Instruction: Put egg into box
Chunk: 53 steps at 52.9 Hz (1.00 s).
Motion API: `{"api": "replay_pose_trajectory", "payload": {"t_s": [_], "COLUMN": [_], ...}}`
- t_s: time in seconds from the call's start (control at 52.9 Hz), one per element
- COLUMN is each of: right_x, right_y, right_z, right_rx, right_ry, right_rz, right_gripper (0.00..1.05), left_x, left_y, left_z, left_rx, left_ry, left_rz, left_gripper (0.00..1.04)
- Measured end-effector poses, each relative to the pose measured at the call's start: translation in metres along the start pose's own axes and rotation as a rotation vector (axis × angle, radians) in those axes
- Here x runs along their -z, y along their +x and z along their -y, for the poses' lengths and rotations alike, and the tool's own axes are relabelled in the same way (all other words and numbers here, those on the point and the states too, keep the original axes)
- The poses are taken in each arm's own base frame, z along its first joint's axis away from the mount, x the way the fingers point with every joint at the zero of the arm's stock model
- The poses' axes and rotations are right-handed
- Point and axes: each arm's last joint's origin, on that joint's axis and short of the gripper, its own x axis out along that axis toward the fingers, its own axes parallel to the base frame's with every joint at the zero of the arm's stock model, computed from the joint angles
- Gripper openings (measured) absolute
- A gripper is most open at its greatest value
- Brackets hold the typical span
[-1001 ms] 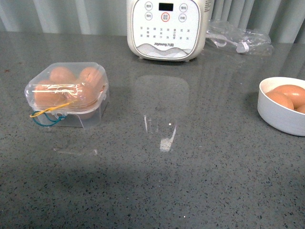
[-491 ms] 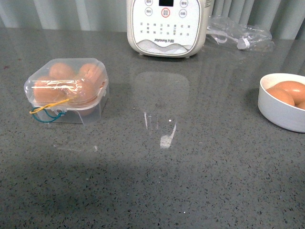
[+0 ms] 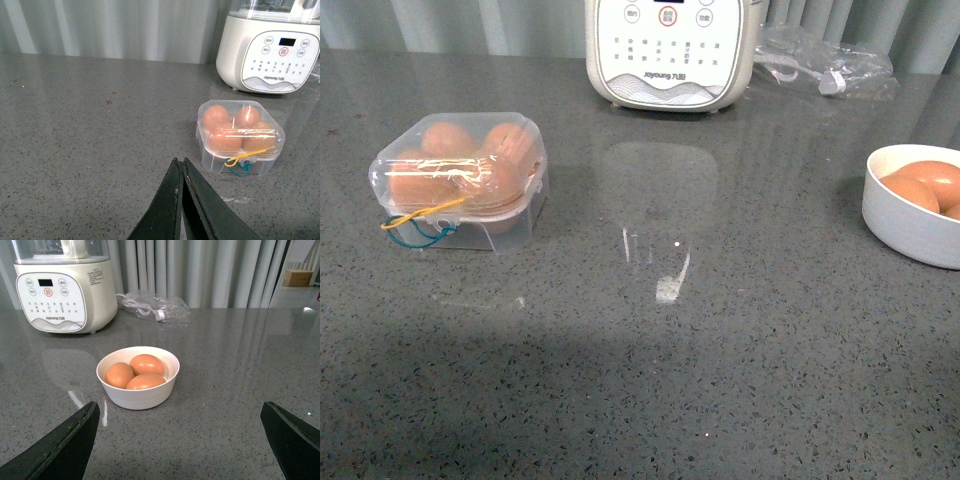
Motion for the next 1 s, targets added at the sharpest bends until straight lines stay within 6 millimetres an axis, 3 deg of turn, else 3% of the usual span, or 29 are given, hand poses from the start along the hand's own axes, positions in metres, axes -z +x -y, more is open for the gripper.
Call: {"api": "replay_pose_trajectory", "payload": {"t_s": [0.756, 1.001], "right_x": [0.000, 0.000], "right_y": [0.000, 0.000], "right_z": [0.000, 0.000], "right_rx": [0.000, 0.000], "right_ry": [0.000, 0.000], "right_rz": [0.000, 0.000], "right_gripper": [0.98, 0.98], "left_x": [0.003, 0.003], "left_y": [-0.020, -0.020], "left_z": [0.000, 0.000], "left_rx": [0.000, 0.000], "left_ry": [0.000, 0.000], "left_rz": [-0.006, -0.006], "left_gripper": [0.04, 0.52]}}
